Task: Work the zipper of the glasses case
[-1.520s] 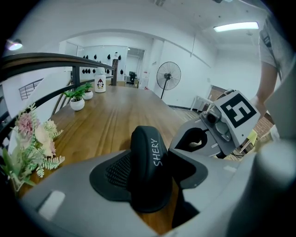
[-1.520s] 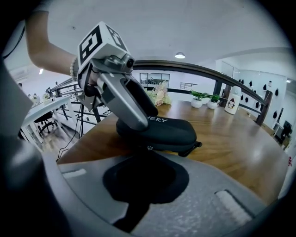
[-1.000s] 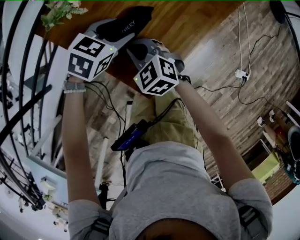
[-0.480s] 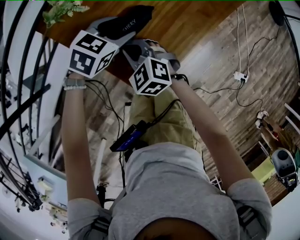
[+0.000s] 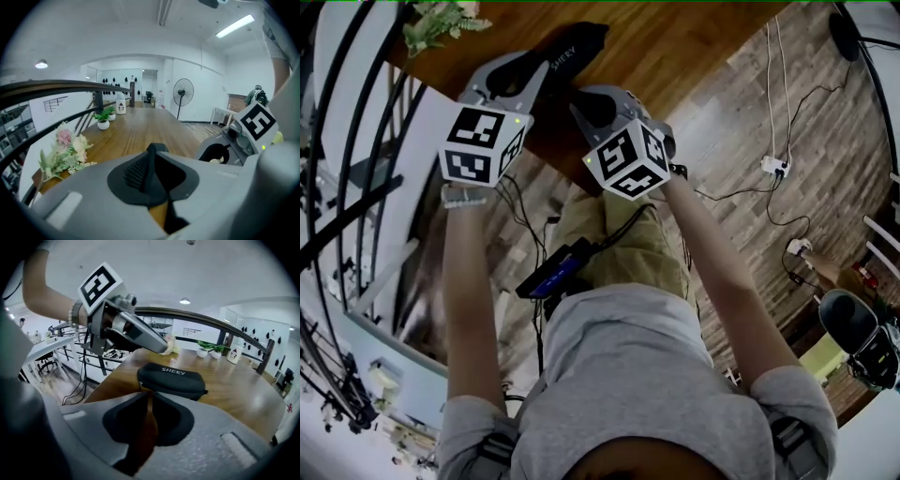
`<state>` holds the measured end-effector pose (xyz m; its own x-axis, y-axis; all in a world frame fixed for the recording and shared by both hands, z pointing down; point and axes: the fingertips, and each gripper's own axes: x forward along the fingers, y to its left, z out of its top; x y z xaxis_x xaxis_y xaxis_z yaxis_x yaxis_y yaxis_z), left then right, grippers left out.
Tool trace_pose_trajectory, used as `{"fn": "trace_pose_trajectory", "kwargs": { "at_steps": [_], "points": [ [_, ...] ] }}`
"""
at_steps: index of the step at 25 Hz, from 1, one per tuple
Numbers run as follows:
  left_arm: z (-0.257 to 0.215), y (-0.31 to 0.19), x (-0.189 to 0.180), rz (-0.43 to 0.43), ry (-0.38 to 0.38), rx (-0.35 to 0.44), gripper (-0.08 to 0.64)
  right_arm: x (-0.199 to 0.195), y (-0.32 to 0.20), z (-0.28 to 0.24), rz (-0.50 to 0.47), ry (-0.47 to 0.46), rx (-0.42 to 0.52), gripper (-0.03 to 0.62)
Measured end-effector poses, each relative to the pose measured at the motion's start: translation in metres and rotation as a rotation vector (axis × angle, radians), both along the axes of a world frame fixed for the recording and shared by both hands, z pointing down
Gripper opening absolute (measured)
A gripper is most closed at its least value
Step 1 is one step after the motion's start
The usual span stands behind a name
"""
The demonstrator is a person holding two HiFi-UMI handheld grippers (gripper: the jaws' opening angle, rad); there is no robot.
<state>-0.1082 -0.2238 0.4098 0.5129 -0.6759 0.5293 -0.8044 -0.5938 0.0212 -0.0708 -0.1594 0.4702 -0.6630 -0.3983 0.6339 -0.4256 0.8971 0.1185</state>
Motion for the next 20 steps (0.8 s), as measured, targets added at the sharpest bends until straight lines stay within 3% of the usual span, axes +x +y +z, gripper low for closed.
{"fn": "trace_pose_trajectory", "kwargs": {
  "at_steps": [1,2,9,20],
  "points": [
    [-0.005,0.002,-0.005,-0.018,-0.007,0.019,0.024,0.006,-0.003,-0.005,0.033,-0.014,0.000,0.017],
    [-0.010,0.005,-0.009,-0.029,-0.012,0.033,0.015,0.011,-0.006,-0.010,0.063,-0.036,-0.003,0.002],
    [-0.061,0.039,-0.013,-0.081,0.006,0.113,0.014,0.045,-0.010,-0.074,0.223,-0.204,0.007,0.002],
    [-0.116,0.092,-0.029,-0.139,0.009,0.223,0.014,0.081,0.010,-0.141,0.315,-0.285,0.092,0.002]
  ]
}}
